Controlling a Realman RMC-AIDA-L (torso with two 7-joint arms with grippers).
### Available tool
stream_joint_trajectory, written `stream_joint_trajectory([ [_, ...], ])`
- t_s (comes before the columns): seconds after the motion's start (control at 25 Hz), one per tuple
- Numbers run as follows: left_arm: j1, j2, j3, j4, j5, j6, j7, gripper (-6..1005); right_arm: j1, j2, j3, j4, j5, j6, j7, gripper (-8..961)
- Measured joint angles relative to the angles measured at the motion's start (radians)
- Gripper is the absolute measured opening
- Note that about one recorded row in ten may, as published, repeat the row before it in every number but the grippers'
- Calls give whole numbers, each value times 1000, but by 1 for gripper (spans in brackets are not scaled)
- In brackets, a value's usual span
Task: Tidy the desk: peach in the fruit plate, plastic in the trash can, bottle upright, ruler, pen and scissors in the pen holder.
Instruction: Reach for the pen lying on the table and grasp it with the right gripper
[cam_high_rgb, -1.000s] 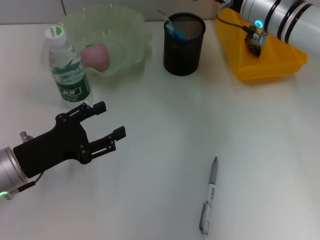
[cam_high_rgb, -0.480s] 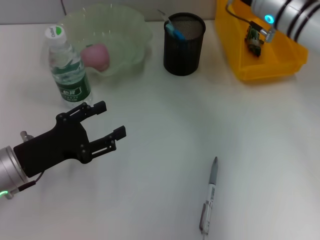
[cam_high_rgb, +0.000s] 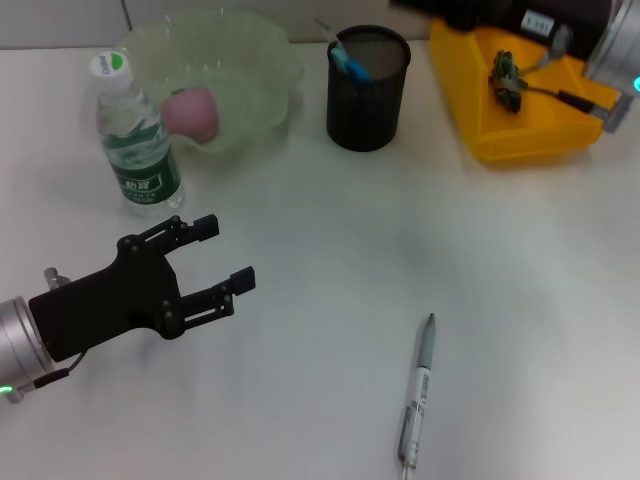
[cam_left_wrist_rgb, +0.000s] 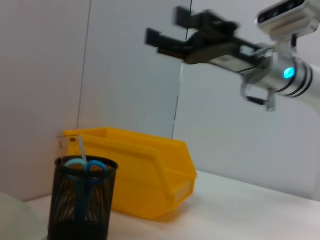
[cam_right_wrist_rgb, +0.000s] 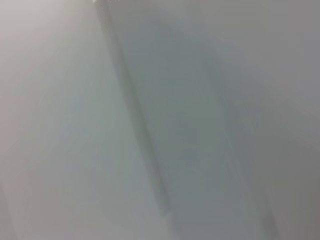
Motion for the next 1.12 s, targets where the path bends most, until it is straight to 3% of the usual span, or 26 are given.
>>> stream_joint_trajectory([
  [0.24,-2,-1,1,17,12,6,-19,802,8,-43,55,-126,-333,-206,177,793],
  [0.48,-1,1,28,37,12,39,-24,802,69,-69,138,-182,-615,-363,164,791],
  [0.72,-2,5,52,49,12,40,-68,802,151,-71,110,-196,-809,-440,95,790],
  [1.12,-3,-4,81,58,21,37,-73,802,260,-51,-158,-224,-947,-488,6,784],
])
